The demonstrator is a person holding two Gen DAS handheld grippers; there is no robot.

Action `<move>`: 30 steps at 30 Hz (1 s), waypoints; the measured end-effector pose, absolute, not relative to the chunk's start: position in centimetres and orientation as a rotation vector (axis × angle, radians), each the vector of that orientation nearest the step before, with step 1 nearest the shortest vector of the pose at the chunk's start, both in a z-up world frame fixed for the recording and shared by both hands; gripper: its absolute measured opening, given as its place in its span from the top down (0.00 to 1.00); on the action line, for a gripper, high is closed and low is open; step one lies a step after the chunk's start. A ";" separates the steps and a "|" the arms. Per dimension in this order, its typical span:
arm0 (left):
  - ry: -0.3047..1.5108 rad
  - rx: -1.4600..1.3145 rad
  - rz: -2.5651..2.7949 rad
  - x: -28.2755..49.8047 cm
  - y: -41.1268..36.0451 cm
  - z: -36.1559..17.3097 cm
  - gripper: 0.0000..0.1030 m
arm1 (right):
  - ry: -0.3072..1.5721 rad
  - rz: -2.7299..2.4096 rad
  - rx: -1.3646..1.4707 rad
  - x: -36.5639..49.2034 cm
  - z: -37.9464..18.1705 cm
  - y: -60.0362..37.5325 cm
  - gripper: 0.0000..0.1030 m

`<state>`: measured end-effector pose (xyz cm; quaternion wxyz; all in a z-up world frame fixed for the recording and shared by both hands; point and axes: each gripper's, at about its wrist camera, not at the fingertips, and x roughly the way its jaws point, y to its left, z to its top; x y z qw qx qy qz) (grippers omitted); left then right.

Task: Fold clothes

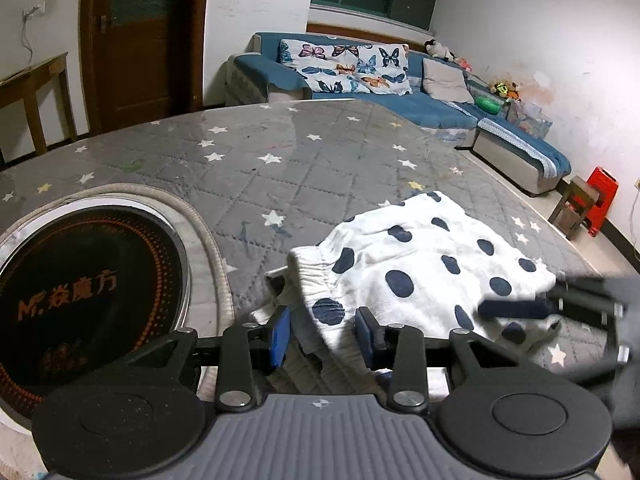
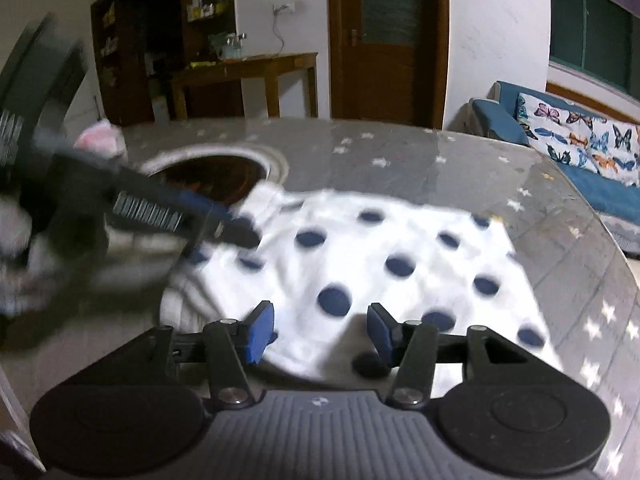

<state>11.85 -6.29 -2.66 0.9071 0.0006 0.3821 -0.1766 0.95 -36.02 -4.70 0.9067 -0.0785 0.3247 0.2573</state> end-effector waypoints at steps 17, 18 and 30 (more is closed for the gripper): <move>0.768 0.016 -0.347 10.8 -6.4 -2.7 0.62 | 0.580 0.400 -0.122 -3.3 -2.9 -39.8 0.48; 0.764 0.017 -0.347 10.7 -6.5 -2.5 0.63 | 0.571 0.382 -0.115 -3.1 -2.7 -40.3 0.48; 0.757 0.029 -0.340 10.4 -6.6 -2.6 0.57 | 0.627 0.306 -0.052 -1.8 -5.0 -43.5 0.42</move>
